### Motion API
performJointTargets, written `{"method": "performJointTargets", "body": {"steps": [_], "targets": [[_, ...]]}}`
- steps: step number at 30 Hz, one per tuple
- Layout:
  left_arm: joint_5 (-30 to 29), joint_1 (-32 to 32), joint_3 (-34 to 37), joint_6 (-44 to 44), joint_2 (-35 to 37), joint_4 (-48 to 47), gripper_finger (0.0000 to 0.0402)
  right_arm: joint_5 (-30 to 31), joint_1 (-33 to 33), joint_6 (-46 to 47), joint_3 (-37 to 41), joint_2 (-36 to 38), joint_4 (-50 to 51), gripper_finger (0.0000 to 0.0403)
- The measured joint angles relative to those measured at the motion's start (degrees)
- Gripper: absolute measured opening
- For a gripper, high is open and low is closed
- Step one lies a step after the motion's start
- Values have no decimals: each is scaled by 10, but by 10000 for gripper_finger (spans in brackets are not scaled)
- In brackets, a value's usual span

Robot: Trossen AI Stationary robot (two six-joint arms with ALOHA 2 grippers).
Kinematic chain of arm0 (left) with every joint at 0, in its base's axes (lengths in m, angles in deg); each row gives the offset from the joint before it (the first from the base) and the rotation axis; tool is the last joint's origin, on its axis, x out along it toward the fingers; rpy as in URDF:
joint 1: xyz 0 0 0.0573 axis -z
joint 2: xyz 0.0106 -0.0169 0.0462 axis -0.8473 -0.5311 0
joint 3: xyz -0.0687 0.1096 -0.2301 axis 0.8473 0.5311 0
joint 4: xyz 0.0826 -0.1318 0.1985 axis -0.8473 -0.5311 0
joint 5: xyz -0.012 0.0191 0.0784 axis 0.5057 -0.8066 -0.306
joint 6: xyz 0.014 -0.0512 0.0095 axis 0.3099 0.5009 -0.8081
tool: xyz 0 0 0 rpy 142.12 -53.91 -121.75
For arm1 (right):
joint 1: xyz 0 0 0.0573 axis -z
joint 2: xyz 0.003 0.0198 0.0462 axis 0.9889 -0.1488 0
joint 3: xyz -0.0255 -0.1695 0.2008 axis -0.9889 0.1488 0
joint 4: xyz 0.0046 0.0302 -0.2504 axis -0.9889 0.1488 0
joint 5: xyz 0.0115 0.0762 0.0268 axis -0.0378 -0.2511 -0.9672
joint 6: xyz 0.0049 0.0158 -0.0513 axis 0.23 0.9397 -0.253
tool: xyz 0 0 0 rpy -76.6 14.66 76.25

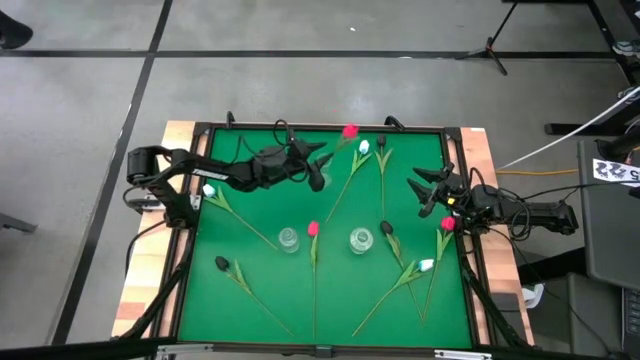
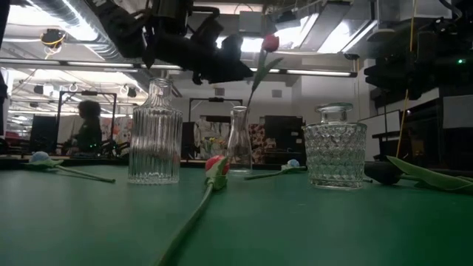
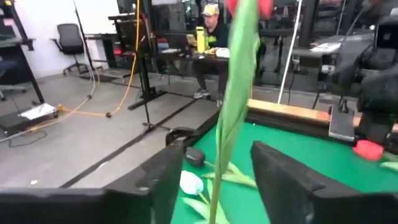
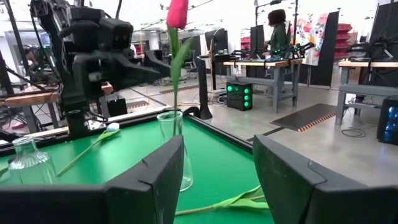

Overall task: Sort flowers into vase by color
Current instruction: Put the left red tulip into the top transparent vase

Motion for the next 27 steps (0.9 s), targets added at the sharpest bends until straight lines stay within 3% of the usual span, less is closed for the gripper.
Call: {"method": "performJointTargets", "body": {"steps": [5, 13, 18, 21, 27], "targets": [[-2, 11, -31, -10, 64, -78, 227, 0, 0, 0, 0, 0, 1, 193], [7, 68, -112, 55, 164, -303, 220, -1, 0, 0, 0, 0, 1, 193], [2, 159, -203, 87, 161, -454, 216, -5, 0, 0, 0, 0, 1, 193], [-43, 219, -256, 111, 148, -550, 217, -5, 0, 0, 0, 0, 1, 193], [-117, 305, -329, 286, 123, -650, 215, -5, 0, 0, 0, 0, 1, 193]]}}
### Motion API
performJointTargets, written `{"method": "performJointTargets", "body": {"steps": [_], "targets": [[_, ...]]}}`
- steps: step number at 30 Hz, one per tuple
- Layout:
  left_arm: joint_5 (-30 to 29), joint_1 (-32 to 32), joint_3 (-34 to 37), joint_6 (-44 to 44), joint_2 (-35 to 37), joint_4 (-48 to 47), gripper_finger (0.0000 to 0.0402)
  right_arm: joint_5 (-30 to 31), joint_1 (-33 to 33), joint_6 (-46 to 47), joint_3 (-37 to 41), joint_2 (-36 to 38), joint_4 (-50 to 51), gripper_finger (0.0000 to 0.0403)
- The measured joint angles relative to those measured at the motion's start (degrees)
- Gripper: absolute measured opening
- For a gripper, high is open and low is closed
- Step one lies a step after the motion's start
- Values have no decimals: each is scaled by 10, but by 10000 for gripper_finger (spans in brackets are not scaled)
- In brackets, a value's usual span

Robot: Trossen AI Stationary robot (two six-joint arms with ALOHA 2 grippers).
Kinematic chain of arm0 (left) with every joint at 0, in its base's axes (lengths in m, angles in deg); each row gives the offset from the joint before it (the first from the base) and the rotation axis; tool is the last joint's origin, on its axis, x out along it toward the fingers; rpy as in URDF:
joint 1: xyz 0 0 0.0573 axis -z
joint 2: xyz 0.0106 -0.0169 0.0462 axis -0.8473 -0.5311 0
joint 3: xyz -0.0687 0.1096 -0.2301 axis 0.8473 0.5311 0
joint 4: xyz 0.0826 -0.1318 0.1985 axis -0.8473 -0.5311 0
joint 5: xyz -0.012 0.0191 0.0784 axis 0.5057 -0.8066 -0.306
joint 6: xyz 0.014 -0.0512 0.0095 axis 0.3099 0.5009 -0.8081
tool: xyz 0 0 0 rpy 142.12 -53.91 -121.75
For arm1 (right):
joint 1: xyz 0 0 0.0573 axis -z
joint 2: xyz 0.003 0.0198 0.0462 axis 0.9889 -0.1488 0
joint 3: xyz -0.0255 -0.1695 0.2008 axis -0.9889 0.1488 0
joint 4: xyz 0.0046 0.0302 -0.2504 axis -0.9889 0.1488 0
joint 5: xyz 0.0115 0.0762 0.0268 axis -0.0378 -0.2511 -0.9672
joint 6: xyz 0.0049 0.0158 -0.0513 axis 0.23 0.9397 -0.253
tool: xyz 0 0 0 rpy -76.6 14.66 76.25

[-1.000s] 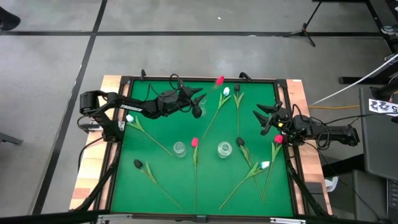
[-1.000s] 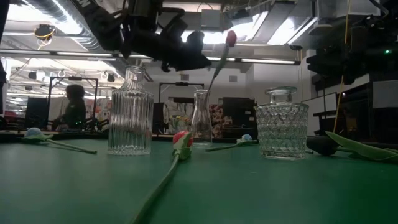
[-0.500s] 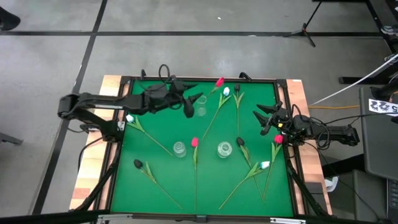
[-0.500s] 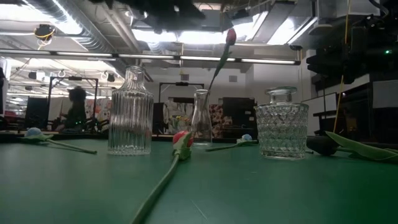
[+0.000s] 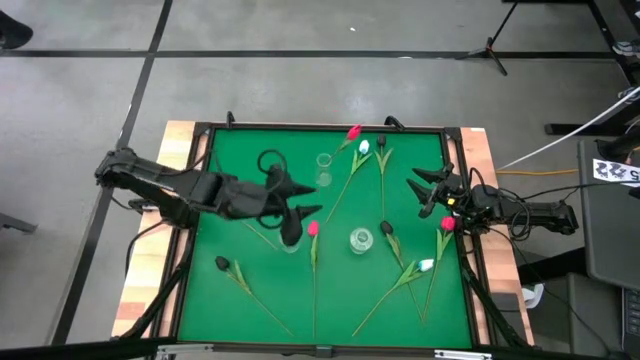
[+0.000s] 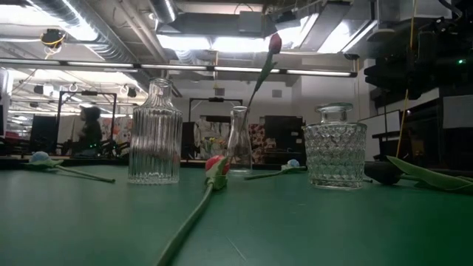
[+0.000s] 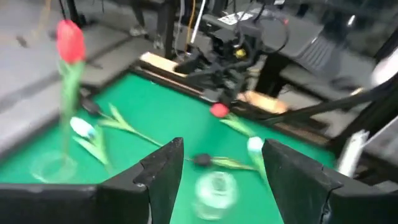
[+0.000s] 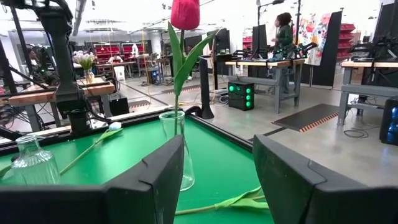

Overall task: Sort flowers into vase by color
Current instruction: Put the left red tulip into the top transparent vase

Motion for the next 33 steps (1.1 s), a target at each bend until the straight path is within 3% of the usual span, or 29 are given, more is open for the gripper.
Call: {"method": "performJointTargets", "body": {"steps": [12, 18, 23, 33], "targets": [[14, 92, -11, 331, -73, -64, 202, 0, 0, 0, 0, 0, 11, 193], [69, 109, -11, 488, -126, -63, 202, 0, 0, 0, 0, 0, 13, 193], [123, 124, -11, 596, -175, -63, 202, 0, 0, 0, 0, 0, 14, 193], [125, 140, -11, 747, -258, -97, 201, 0, 0, 0, 0, 0, 15, 193]]}}
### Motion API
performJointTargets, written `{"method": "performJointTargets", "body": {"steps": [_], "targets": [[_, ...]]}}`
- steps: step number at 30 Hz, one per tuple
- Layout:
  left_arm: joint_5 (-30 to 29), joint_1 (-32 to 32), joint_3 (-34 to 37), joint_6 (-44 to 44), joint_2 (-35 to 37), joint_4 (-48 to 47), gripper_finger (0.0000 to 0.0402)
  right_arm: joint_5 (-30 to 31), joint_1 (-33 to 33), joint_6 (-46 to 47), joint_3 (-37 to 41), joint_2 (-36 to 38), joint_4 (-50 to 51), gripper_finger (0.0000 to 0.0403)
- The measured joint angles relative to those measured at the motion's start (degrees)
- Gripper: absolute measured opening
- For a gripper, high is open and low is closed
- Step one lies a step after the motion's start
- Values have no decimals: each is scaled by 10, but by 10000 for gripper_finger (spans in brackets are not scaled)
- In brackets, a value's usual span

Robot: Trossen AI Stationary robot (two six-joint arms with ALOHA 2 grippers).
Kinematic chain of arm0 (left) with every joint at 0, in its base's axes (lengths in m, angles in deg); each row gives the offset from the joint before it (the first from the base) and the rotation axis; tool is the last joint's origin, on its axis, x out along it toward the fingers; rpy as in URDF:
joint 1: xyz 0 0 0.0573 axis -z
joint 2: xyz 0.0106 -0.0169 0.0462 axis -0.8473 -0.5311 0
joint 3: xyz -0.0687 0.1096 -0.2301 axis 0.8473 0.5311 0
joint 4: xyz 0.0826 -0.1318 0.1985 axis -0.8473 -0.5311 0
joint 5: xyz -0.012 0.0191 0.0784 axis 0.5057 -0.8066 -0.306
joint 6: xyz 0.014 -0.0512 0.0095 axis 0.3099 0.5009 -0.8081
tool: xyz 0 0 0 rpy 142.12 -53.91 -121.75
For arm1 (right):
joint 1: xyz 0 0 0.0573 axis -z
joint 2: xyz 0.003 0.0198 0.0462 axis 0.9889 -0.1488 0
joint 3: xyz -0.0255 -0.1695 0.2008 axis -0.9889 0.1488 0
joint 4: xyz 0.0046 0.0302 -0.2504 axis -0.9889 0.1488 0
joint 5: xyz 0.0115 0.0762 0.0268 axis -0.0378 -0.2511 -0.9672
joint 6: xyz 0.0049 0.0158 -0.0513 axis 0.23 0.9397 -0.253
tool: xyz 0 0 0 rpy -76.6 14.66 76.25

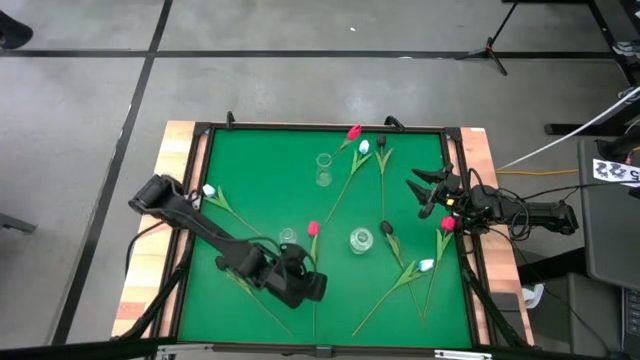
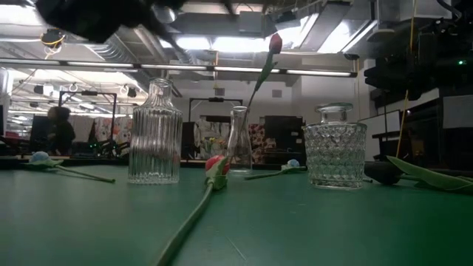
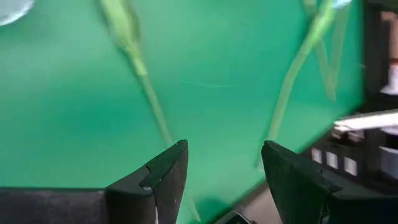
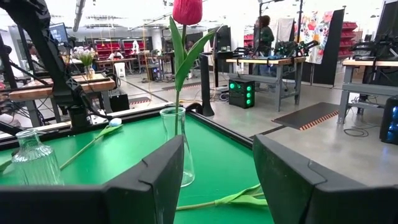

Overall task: Sort flowers into vase by color
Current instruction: Put the left red tulip into the top transparent vase

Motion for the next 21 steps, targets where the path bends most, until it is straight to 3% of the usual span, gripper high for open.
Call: {"method": "performJointTargets", "body": {"steps": [21], "targets": [[-27, -44, 0, 55, -101, 4, 201, -15, 0, 0, 0, 0, 1, 193]]}}
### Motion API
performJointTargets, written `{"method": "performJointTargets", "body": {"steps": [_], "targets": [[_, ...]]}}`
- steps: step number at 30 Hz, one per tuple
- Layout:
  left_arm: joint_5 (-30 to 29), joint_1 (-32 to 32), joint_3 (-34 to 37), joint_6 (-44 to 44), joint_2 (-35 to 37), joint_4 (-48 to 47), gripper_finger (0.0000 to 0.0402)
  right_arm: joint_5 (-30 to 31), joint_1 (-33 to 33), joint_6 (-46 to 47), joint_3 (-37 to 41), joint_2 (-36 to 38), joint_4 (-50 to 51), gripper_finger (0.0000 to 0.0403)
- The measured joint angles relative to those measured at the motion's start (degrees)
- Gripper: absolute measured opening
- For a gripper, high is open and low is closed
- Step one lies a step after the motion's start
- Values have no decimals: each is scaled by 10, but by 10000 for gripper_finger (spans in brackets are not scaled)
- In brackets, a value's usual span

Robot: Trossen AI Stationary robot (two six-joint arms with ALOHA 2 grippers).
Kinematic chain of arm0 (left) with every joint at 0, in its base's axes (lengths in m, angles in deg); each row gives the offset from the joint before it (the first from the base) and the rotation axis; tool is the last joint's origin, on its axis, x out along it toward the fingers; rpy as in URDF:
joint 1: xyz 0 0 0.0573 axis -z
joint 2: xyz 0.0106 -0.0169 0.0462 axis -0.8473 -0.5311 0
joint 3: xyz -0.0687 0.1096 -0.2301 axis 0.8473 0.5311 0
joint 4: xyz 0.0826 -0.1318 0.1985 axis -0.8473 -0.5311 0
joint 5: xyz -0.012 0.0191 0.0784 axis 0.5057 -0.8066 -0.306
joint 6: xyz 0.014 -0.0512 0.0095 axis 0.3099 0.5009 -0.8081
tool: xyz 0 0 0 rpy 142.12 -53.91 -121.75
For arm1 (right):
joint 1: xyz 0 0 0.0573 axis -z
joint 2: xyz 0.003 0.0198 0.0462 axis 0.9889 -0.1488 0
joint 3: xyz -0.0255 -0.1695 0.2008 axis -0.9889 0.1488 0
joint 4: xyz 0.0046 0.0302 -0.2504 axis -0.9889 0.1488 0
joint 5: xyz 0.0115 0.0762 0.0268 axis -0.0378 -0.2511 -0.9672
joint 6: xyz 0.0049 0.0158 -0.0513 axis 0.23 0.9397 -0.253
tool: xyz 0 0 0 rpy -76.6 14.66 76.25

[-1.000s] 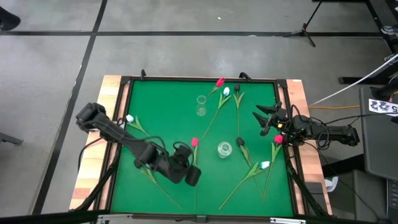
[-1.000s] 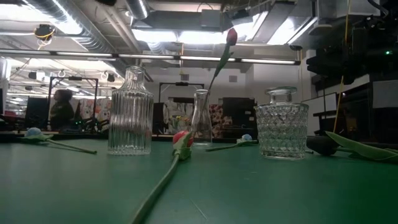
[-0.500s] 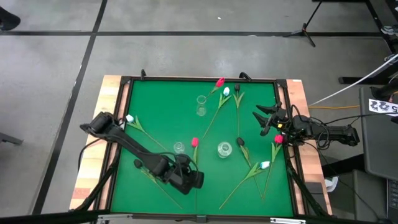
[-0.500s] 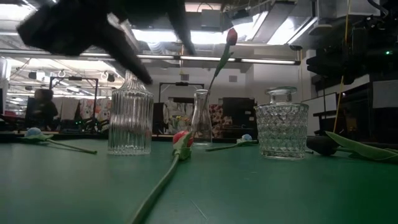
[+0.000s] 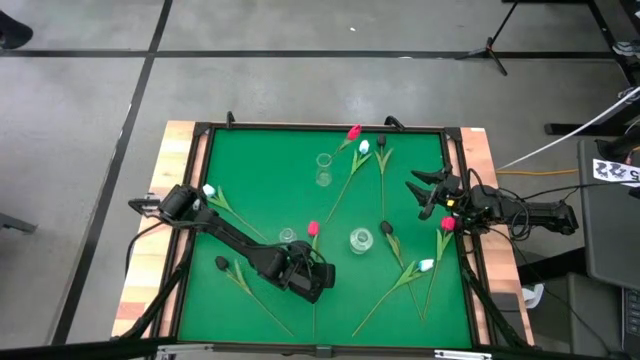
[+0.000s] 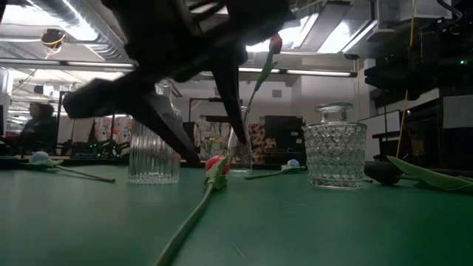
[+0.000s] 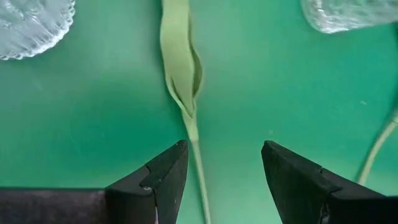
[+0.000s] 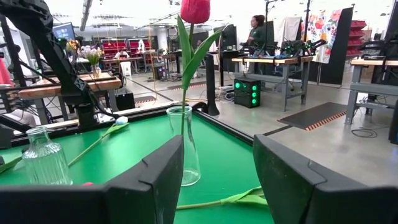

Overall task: Sort flowers into vase by color
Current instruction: Put the left red tulip into the top transparent vase

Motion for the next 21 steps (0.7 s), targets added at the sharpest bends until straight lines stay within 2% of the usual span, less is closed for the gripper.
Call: {"method": "performJointTargets", "body": {"steps": [6, 21], "targets": [[-10, -2, 0, 17, 0, -14, 197, 0, 0, 0, 0, 0, 0, 193], [-14, -2, 1, 27, -34, 23, 127, 0, 0, 0, 0, 0, 0, 193]]}}
